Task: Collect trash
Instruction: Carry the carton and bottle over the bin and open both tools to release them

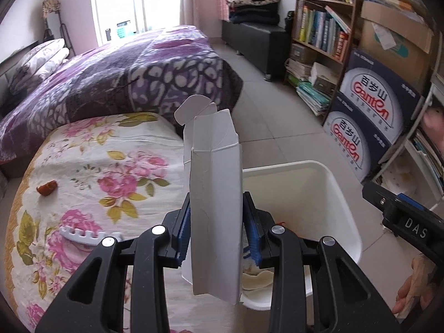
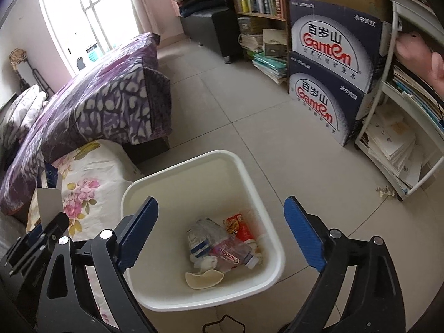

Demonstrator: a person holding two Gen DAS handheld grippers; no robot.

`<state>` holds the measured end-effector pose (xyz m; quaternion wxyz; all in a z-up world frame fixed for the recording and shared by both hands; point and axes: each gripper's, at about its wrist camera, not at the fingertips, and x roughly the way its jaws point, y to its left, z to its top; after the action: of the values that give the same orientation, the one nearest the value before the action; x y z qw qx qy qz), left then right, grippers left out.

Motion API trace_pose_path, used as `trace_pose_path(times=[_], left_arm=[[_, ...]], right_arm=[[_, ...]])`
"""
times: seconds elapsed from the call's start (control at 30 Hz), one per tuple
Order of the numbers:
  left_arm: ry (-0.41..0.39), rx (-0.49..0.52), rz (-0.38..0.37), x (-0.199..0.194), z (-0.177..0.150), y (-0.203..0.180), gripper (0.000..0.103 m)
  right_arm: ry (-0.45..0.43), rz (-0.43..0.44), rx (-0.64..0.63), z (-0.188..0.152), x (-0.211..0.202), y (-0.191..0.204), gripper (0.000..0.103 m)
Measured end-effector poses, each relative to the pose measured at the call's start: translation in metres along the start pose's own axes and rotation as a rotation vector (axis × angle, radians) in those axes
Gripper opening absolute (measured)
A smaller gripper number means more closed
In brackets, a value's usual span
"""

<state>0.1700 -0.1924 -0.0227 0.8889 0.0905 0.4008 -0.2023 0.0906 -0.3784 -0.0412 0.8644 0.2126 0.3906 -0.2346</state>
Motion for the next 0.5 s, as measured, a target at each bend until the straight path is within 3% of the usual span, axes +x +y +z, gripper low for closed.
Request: trace_pose_path(times=[0.23, 0.37, 0.4, 0.43, 0.5], left_arm=[[0.020, 0.025, -0.086, 0.009, 0.002, -0.021, 0.035], [0.046, 0.036, -0.194, 0.016, 0.003, -0.030, 0.040], [0.052, 0.036, -0.213, 0.017, 0.003, -0.031, 0.050], [0.053, 0.030, -0.231, 0.017, 0.003, -0.031, 0.068], [0.049, 0.016, -0.254, 0.015, 0.003, -0.029, 0.075]], right_arm=[[-0.007, -0.018, 0.054, 0.005, -0.002, -0.019, 0.091], [-0.004, -0.021, 0.076, 0.007, -0.002, -0.026, 0.092], [-0.003, -0.021, 0.079, 0.007, -0.001, -0.026, 0.092], [-0.003, -0.021, 0.083, 0.007, -0.001, -0.026, 0.092], [-0.005, -0.019, 0.089, 0.008, -0.001, -0.026, 0.092]])
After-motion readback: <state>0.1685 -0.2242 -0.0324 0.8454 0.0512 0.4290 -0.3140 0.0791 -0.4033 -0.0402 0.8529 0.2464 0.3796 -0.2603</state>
